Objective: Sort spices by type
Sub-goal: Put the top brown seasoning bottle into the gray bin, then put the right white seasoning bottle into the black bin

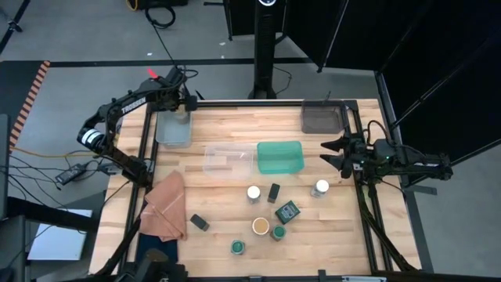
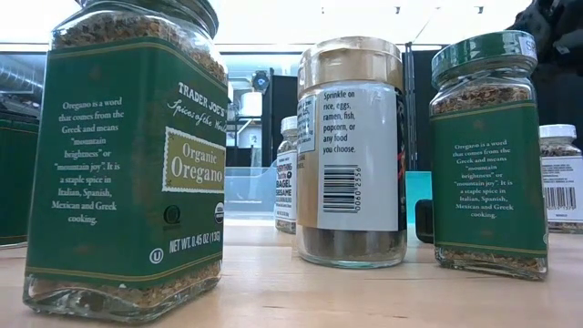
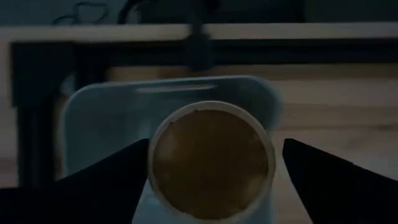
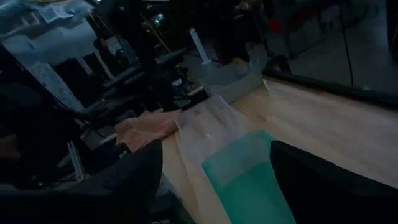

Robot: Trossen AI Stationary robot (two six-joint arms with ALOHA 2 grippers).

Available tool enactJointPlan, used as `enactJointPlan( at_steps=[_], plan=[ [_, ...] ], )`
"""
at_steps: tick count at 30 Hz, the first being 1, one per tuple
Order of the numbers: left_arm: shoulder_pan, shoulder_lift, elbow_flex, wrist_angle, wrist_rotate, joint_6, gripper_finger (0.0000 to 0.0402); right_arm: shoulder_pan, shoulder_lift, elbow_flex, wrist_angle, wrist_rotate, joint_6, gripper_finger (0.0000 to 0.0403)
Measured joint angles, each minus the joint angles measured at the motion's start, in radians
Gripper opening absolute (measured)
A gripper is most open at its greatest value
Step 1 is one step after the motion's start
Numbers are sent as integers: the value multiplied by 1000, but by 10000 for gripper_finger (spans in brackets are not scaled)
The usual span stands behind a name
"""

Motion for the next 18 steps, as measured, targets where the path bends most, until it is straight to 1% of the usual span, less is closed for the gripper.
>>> enactJointPlan(
  at_steps=[3,9,12,15,18],
  plan=[
    [-6,-4,49,-29,52,49,359,6,1,0,2,-2,-62,300],
    [-55,-5,200,-122,62,147,355,28,58,31,-7,-3,-157,277],
    [-85,-5,280,-153,56,167,355,31,114,78,-39,-6,-179,269],
    [-111,-5,361,-201,54,184,355,31,183,146,-94,-35,-180,267],
    [-143,-5,447,-258,71,221,355,31,274,251,-210,-87,-179,266]
  ],
)
